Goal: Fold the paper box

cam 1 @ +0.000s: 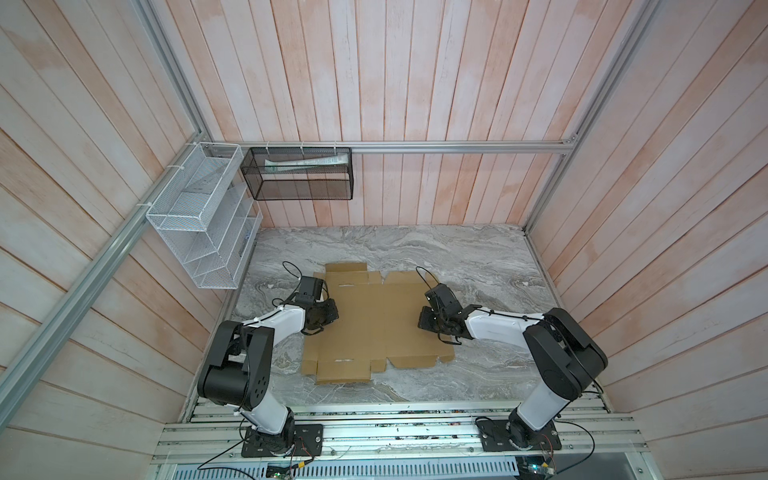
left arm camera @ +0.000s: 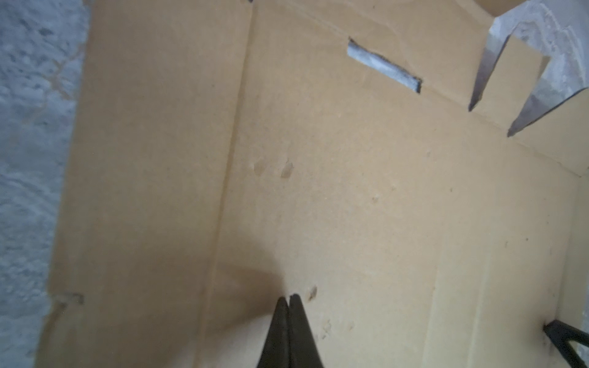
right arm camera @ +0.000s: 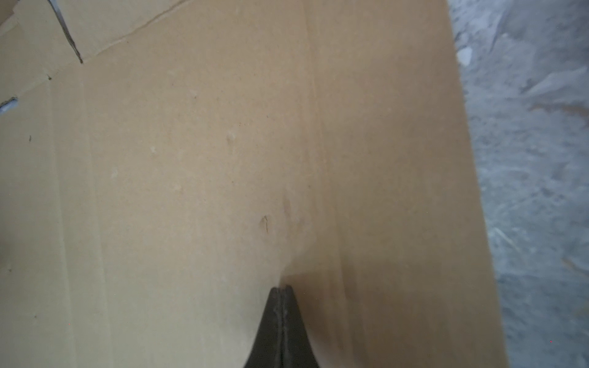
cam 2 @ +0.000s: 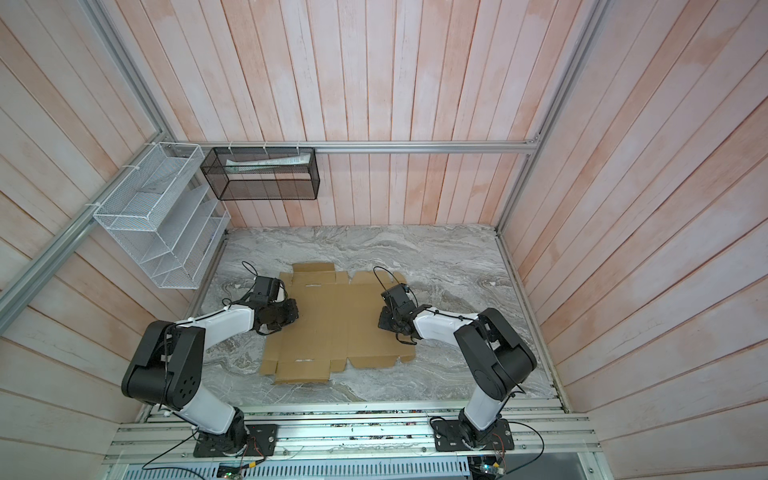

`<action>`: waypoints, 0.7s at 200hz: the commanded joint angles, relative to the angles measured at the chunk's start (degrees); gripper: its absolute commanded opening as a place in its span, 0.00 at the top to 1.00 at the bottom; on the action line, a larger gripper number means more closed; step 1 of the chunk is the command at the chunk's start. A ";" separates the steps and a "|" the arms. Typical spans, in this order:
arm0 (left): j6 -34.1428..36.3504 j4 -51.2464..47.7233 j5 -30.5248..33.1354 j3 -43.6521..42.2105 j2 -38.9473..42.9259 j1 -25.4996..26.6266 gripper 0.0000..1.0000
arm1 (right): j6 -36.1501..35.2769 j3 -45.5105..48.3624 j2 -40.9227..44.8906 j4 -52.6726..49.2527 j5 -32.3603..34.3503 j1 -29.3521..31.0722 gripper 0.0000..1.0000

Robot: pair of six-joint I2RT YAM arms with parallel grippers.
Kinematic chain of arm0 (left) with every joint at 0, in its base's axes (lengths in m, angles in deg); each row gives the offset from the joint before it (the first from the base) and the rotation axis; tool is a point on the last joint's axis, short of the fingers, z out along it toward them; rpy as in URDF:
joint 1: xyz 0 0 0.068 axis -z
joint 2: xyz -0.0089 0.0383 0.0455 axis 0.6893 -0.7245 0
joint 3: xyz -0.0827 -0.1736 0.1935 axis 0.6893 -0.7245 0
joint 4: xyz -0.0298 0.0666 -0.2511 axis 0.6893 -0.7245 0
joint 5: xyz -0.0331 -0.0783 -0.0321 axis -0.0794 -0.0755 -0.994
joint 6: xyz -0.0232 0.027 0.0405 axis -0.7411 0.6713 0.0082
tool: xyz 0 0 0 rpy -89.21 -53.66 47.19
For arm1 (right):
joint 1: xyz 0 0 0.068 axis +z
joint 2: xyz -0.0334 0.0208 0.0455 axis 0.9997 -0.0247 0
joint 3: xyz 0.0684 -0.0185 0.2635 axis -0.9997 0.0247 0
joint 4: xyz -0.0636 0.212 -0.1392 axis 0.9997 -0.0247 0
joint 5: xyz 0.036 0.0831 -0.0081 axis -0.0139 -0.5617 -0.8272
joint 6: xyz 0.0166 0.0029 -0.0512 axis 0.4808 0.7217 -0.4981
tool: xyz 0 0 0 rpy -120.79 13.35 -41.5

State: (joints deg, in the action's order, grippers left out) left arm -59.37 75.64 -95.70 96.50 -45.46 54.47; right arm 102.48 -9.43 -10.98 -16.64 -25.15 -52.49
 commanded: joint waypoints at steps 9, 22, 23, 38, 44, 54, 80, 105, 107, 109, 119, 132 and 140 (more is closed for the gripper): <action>-0.54 0.69 0.78 -1.59 -0.81 0.09 1.00 | -1.55 -2.84 -3.47 -3.16 -0.64 -1.47 1.00; -0.72 0.72 0.69 -2.02 -0.66 0.09 1.00 | -2.24 -3.94 -4.61 -3.63 -0.58 -2.28 1.00; -0.74 0.68 0.63 -2.05 -0.66 0.05 1.00 | -2.35 -4.11 -4.79 -3.63 -0.70 -2.31 1.00; -1.09 0.75 0.23 -2.39 -0.66 0.09 1.00 | -3.10 -5.09 -6.05 -3.81 -1.05 -3.23 1.00; -1.18 0.85 -0.08 -2.56 -0.68 0.09 1.00 | -3.38 -5.55 -6.63 -3.94 -1.34 -3.61 1.00; -1.35 0.91 -0.52 -2.80 -0.70 0.09 1.00 | -3.94 -6.40 -7.58 -4.14 -1.64 -4.26 1.00; -1.99 0.98 -1.16 -3.68 -0.35 0.08 1.00 | -5.51 -8.68 -10.04 -4.41 -2.12 -5.64 1.00; -2.84 1.26 -2.25 -4.66 0.30 0.15 1.00 | -6.88 -11.36 -12.72 -4.86 -2.72 -6.92 1.00; -2.91 1.33 -2.35 -4.77 0.31 0.17 1.00 | -6.98 -11.55 -12.99 -4.95 -2.76 -7.05 1.00; -2.99 1.35 -2.55 -4.88 0.38 0.24 1.00 | -7.14 -11.75 -13.21 -5.02 -2.79 -7.13 1.00; -3.37 1.69 -3.24 -5.21 0.57 0.50 1.00 | -7.84 -13.11 -14.41 -5.26 -2.91 -7.69 1.00; -3.81 1.84 -3.88 -5.55 0.68 1.07 1.00 | -8.65 -15.01 -15.85 -5.64 -3.14 -8.50 1.00; -4.13 2.02 -4.16 -5.74 0.75 1.54 1.00 | -9.17 -16.11 -16.65 -5.74 -3.26 -8.95 1.00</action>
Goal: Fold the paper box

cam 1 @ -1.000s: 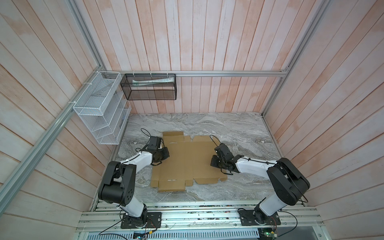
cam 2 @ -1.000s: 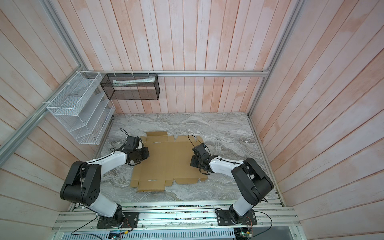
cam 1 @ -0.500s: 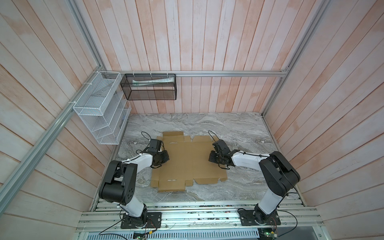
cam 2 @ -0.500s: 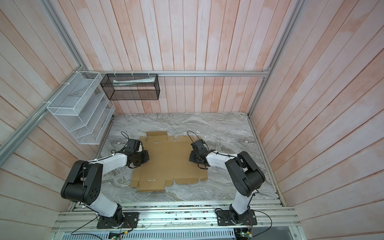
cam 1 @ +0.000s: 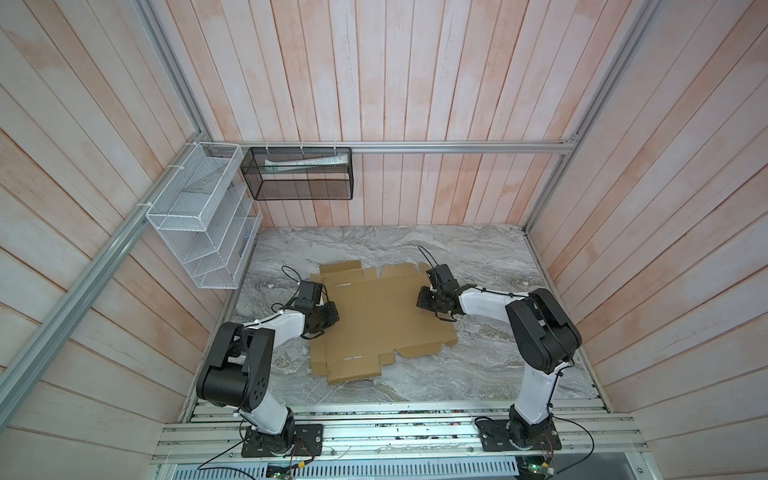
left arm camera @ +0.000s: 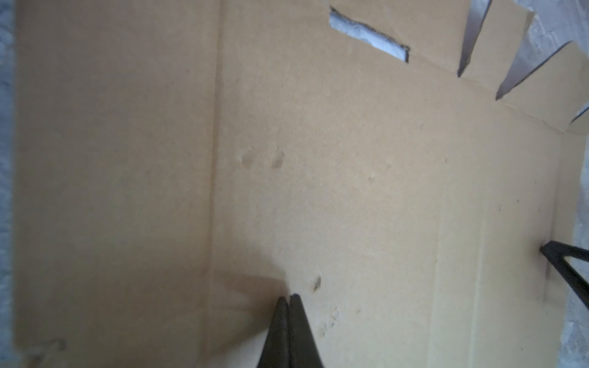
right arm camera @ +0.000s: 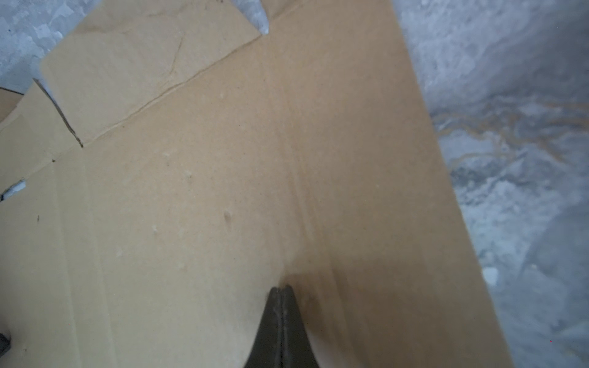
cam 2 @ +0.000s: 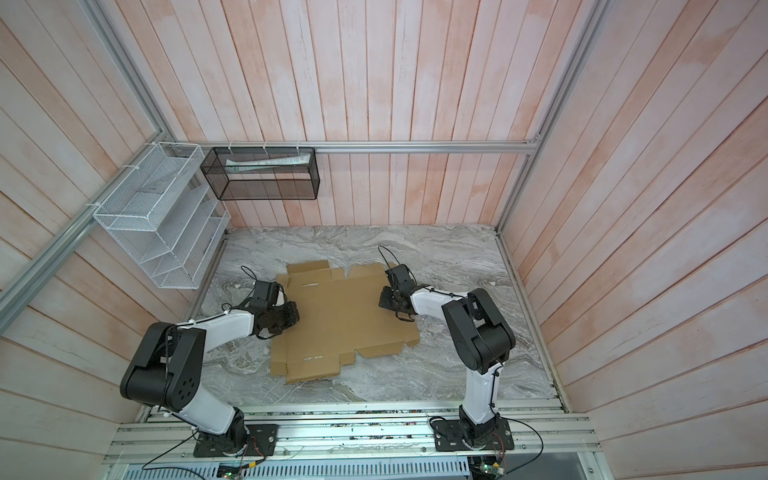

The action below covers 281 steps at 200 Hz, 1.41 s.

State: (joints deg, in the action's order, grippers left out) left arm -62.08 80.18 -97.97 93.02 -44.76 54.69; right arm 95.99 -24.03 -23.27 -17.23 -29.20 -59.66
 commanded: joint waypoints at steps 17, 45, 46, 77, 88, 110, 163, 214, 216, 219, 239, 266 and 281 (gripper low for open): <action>-2.12 -2.17 -2.75 -2.44 -0.12 2.60 1.00 | -3.68 -3.95 -6.12 -5.33 0.36 -2.85 1.00; -3.52 -1.54 -3.80 -2.54 -0.48 5.23 1.00 | -5.22 -7.08 -8.76 -5.59 -0.22 -4.26 1.00; -3.60 -1.49 -3.91 -2.55 -0.48 5.28 1.00 | -5.26 -7.22 -8.81 -5.64 -0.26 -4.29 1.00; -5.29 -0.22 -5.91 -2.39 -0.91 7.88 1.00 | -7.03 -10.60 -11.00 -6.19 -0.72 -5.54 1.00; -5.67 0.04 -6.50 -2.31 -0.87 8.67 1.00 | -7.61 -11.62 -11.35 -6.12 -0.77 -5.87 1.00; -5.96 1.17 -7.89 -2.36 -0.43 10.52 1.00 | -8.35 -13.35 -11.93 -5.78 -2.30 -6.58 1.00; -4.47 -1.57 -4.78 0.07 2.63 11.65 1.00 | -8.99 -16.26 -8.49 -6.38 -2.68 -6.69 1.00; 0.54 -7.41 -1.16 8.50 4.73 9.08 1.00 | -9.00 -9.49 2.85 -7.43 -0.90 -4.58 1.00; 0.78 -7.54 -1.16 8.84 4.58 8.85 1.00 | -8.93 -9.05 3.32 -7.50 -0.80 -4.45 1.00; 1.00 -7.75 -1.09 9.33 4.39 8.58 1.00 | -8.78 -8.42 4.03 -7.61 -0.81 -4.27 1.00; 2.46 -7.67 -0.73 11.99 2.82 6.31 1.00 | -7.24 -4.30 8.45 -8.05 -0.26 -2.56 1.00; 3.16 -6.33 -0.42 14.66 -0.27 3.47 1.00 | -4.10 0.90 13.34 -8.43 0.54 -0.01 1.00; 3.51 -5.57 -0.30 15.99 -2.13 2.50 1.00 | -2.43 3.41 15.31 -8.05 0.90 1.24 1.00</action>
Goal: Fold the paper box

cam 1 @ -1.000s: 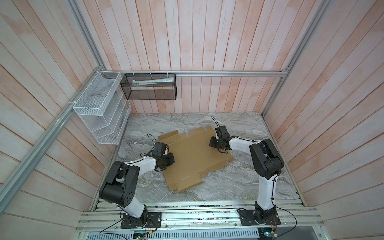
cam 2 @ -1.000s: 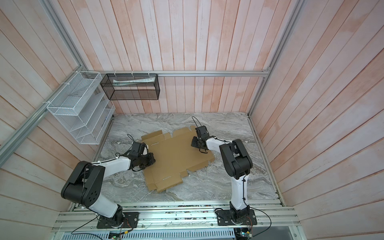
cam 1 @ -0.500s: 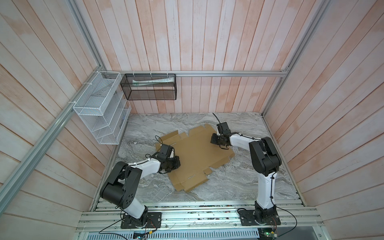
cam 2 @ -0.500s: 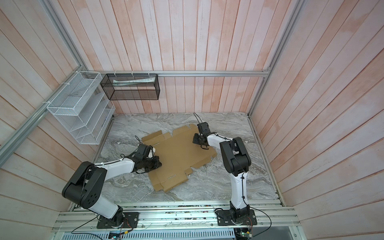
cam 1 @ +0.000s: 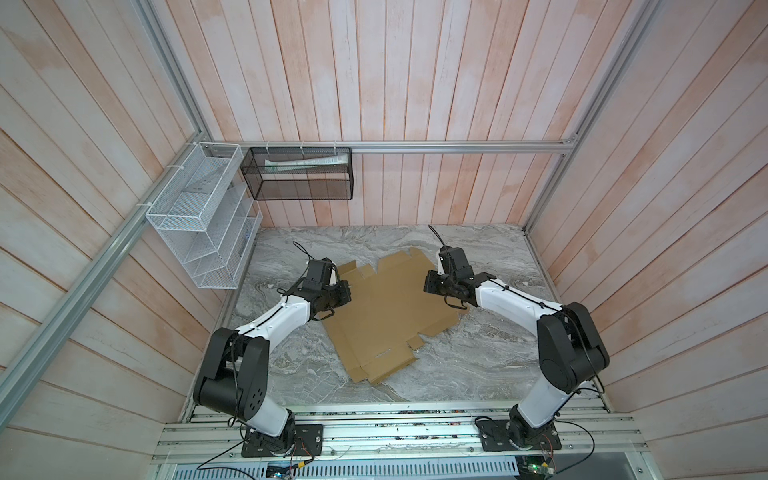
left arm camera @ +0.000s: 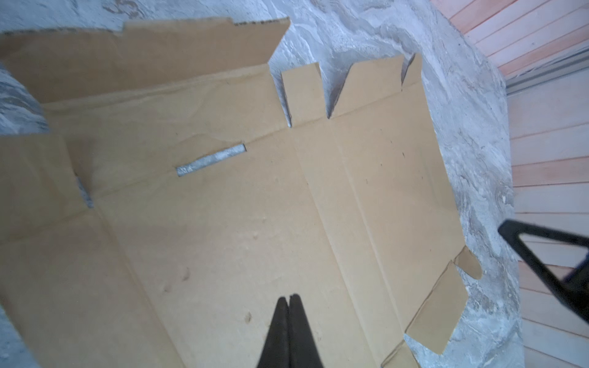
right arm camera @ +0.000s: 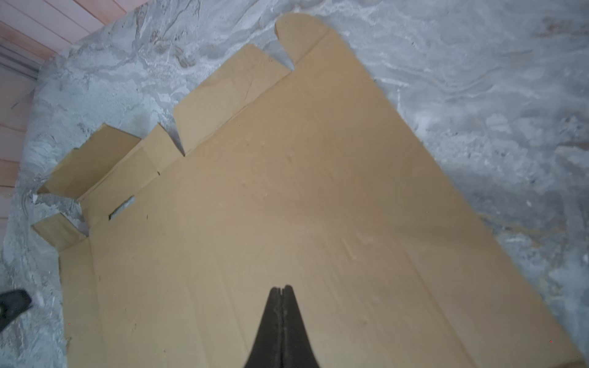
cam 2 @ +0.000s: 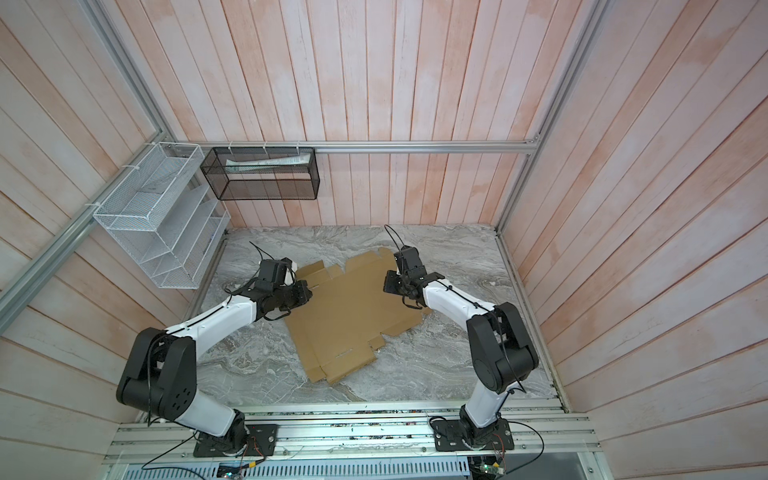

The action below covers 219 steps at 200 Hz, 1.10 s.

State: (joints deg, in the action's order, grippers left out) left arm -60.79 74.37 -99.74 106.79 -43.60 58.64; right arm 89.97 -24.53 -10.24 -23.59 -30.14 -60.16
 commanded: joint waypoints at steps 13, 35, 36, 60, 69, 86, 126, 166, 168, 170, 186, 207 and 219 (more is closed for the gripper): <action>2.47 0.59 1.87 3.27 -4.91 -2.09 1.00 | 4.93 5.58 3.37 -1.71 1.94 2.40 1.00; 2.98 0.66 2.85 4.56 -7.75 -2.97 1.00 | 6.60 8.38 4.04 -1.13 1.57 2.86 1.00; 2.96 0.63 2.86 4.58 -7.90 -3.04 1.00 | 6.65 8.54 4.04 -1.10 1.54 2.86 1.00; 2.95 1.37 2.98 4.35 -9.77 -4.38 1.00 | 7.72 10.52 3.14 -0.66 0.88 2.82 1.00; 2.95 1.67 2.99 3.95 -10.14 -4.82 1.00 | 7.95 10.94 2.54 -0.32 0.51 2.86 1.00; 2.98 2.10 3.31 3.27 -10.69 -5.47 1.00 | 8.27 11.42 1.49 0.31 -0.08 2.85 1.00; 3.09 3.03 3.72 1.80 -11.72 -5.73 1.00 | 8.67 11.37 -0.72 1.64 -1.05 2.69 1.00; 3.09 3.24 4.52 0.00 -12.14 -5.75 1.00 | 8.71 10.99 -2.51 2.37 -1.54 2.69 1.00; 3.05 3.28 4.61 -0.12 -12.11 -5.69 1.00 | 8.71 11.06 -2.65 2.46 -1.62 2.58 1.00; 3.10 3.31 4.62 -0.21 -12.10 -5.74 1.00 | 8.71 11.07 -2.75 2.47 -1.69 2.53 1.00; 3.25 3.31 4.62 -1.13 -11.92 -5.72 1.00 | 8.71 10.92 -3.62 2.86 -2.22 2.51 1.00; 3.17 3.49 4.96 -3.01 -11.18 -5.75 1.00 | 8.32 10.45 -4.90 2.80 -2.68 2.24 1.00; 2.91 3.67 4.97 -4.00 -10.88 -5.72 1.00 | 7.82 9.99 -5.65 2.74 -2.84 1.84 1.00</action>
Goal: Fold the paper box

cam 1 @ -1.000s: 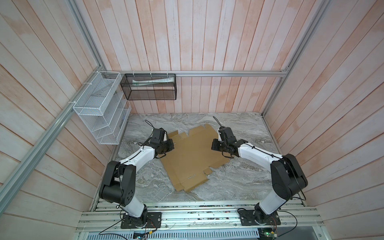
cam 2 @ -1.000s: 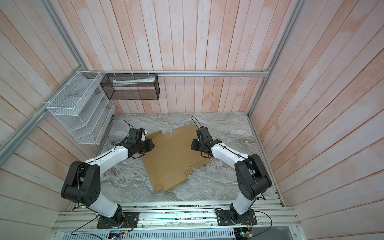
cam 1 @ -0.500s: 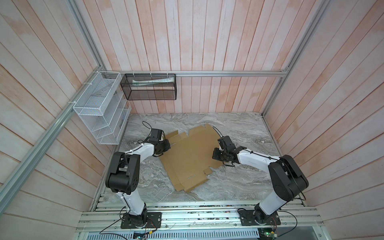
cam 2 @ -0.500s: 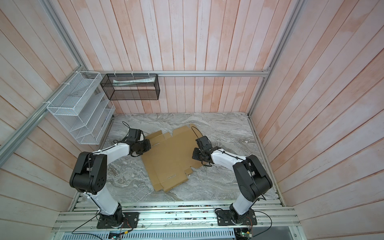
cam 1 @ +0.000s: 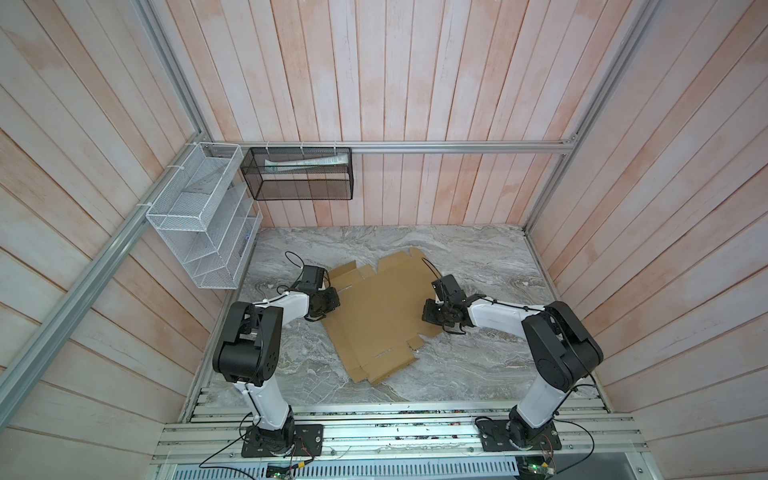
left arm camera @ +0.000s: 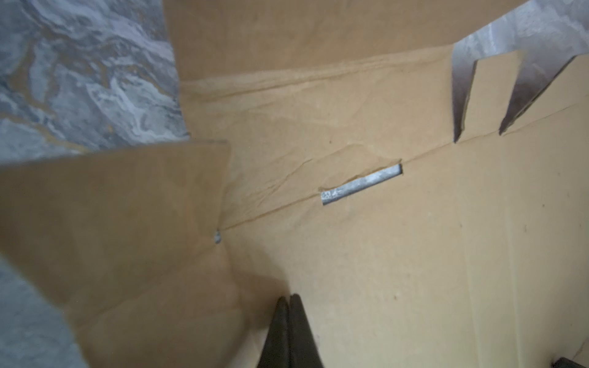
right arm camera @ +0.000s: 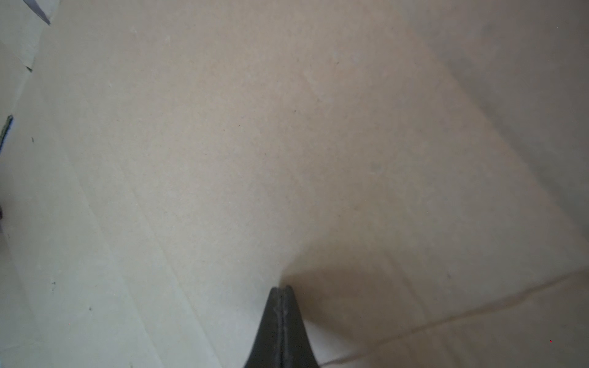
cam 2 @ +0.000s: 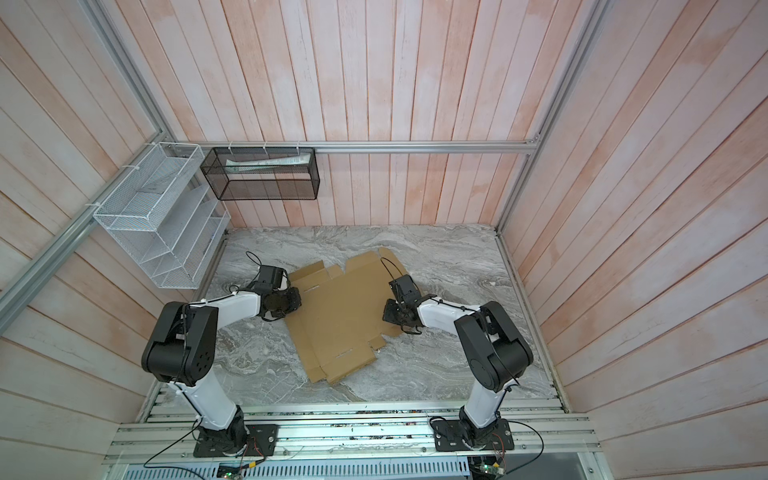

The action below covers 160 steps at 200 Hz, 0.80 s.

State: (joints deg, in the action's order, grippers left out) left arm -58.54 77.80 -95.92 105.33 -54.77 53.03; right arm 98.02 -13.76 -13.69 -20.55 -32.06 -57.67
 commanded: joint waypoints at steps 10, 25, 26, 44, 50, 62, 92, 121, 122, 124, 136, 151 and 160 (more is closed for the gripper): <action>0.29 0.33 0.80 -3.34 0.39 -0.11 1.00 | -0.68 -1.18 -2.80 -0.55 -1.04 -0.93 1.00; -0.16 0.75 0.36 -4.97 1.00 -0.11 1.00 | -1.33 -1.78 -3.58 -0.60 -1.13 -1.61 1.00; -0.21 0.76 0.35 -5.08 1.09 -0.12 1.00 | -1.38 -1.84 -3.62 -0.60 -1.13 -1.63 1.00; -0.67 1.03 0.18 -7.18 2.55 -0.12 1.00 | -2.42 -2.84 -4.83 -0.69 -1.39 -2.41 1.00; -0.84 0.98 -0.04 -7.95 3.20 -0.13 1.00 | -2.72 -3.30 -5.27 -0.84 -1.40 -2.70 1.00; -1.25 1.17 -0.79 -9.60 4.72 -0.07 1.00 | -3.42 -4.34 -6.13 -1.13 -1.32 -3.03 1.00; -2.50 0.96 -1.93 -13.42 8.67 0.42 1.00 | -4.92 -6.50 -8.32 -1.57 -1.31 -4.32 1.00; -4.11 0.57 -3.04 -16.44 12.38 2.33 1.00 | -6.63 -9.34 -10.95 -2.16 -2.24 -5.83 1.00; -4.17 0.58 -3.10 -16.53 12.45 2.46 1.00 | -6.67 -9.48 -11.04 -2.17 -2.30 -5.89 1.00; -4.26 0.55 -3.15 -16.73 12.68 2.67 1.00 | -6.84 -9.75 -11.26 -2.24 -2.39 -6.01 1.00; -5.28 0.25 -3.34 -17.89 14.20 4.18 1.00 | -7.76 -11.38 -12.52 -2.72 -3.01 -6.62 1.00; -6.88 0.25 -3.46 -19.27 16.03 6.49 1.00 | -9.00 -13.69 -14.23 -3.43 -3.42 -7.25 1.00; -7.93 0.52 -3.85 -19.97 16.75 8.12 1.00 | -9.86 -15.50 -15.47 -4.25 -3.51 -7.68 1.00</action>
State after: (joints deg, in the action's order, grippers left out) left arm -63.28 81.19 -98.41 87.80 -39.95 57.81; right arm 91.53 -26.54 -24.64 -19.40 -36.08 -63.92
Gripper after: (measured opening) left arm 0.055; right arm 0.042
